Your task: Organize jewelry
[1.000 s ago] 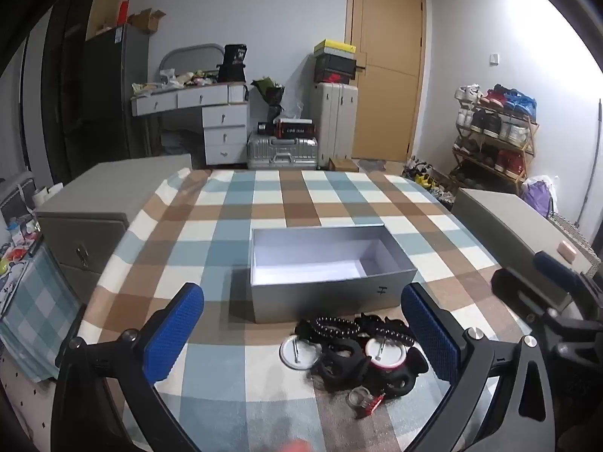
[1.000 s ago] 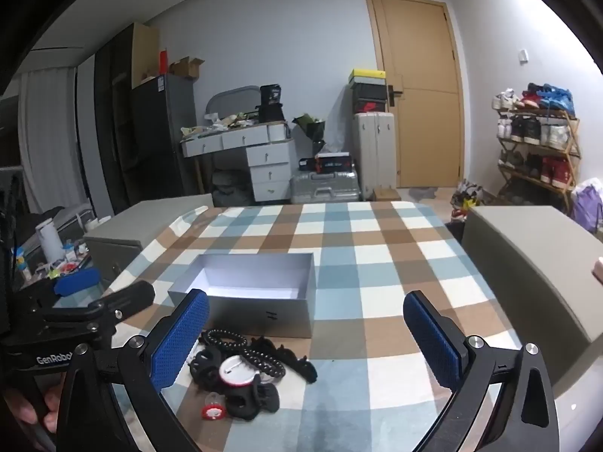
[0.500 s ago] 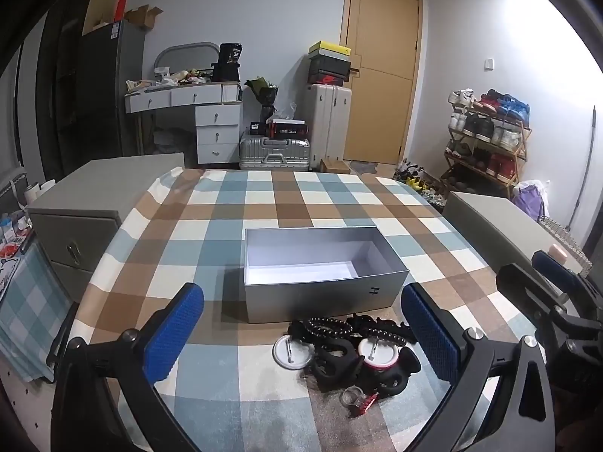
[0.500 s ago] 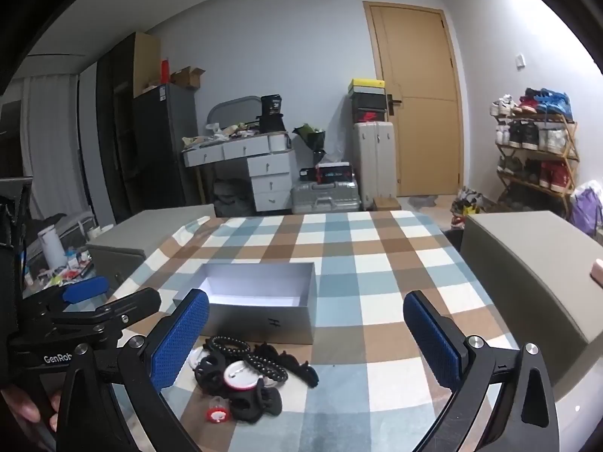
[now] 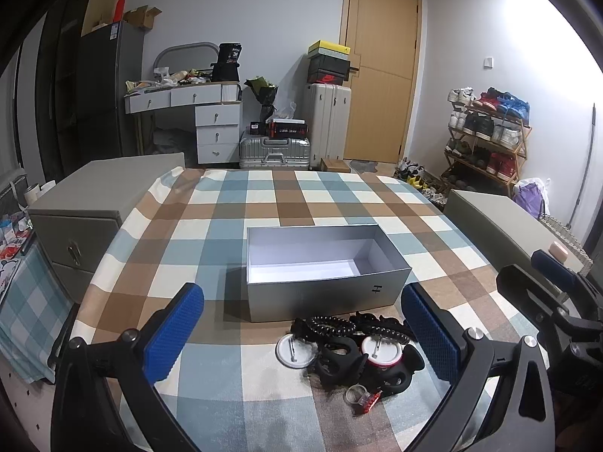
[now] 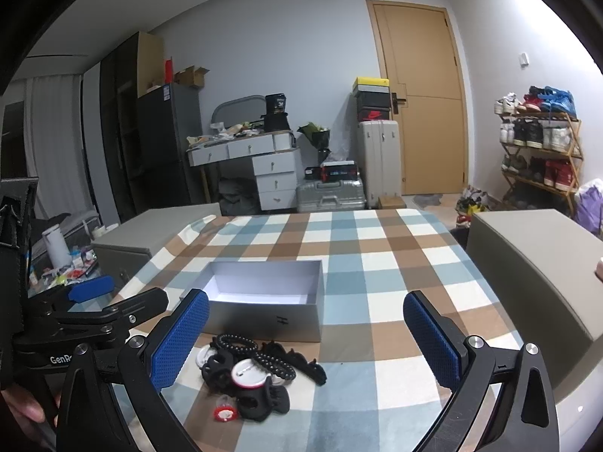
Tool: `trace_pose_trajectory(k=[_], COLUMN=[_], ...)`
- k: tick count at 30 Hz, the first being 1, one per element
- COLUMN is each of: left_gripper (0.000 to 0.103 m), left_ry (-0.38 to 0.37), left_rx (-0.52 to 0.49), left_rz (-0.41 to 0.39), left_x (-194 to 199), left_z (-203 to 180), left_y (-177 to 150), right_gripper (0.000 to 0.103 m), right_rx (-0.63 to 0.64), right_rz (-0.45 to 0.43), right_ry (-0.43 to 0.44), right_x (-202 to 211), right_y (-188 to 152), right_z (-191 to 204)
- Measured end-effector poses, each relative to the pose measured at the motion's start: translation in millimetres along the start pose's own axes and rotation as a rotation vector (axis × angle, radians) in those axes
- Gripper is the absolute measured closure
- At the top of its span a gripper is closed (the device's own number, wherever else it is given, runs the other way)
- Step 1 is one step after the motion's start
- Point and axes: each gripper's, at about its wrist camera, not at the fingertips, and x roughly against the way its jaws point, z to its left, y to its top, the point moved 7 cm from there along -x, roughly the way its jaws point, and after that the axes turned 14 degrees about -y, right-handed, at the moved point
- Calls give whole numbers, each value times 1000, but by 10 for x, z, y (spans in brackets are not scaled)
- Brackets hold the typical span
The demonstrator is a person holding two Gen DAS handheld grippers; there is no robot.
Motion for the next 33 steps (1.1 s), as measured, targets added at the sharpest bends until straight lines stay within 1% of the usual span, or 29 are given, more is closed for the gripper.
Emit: trace_pose_trajectory(k=[17,23,33], left_gripper=[1,1,1], left_ry=[5,6,16], left_rx=[0,-5,-8], left_rz=[4,14,16], left_x=[-34,-56,-65], left_z=[36,36,51], left_y=[-29,-70,-97], right_gripper=[0,0,0], right_rx=[-7,-7,-9], right_rz=[-3,10,23], right_ry=[9,10,36], right_x=[16,-14,-63], right_y=[-15,-30,-90], right_z=[-30,-32,-24])
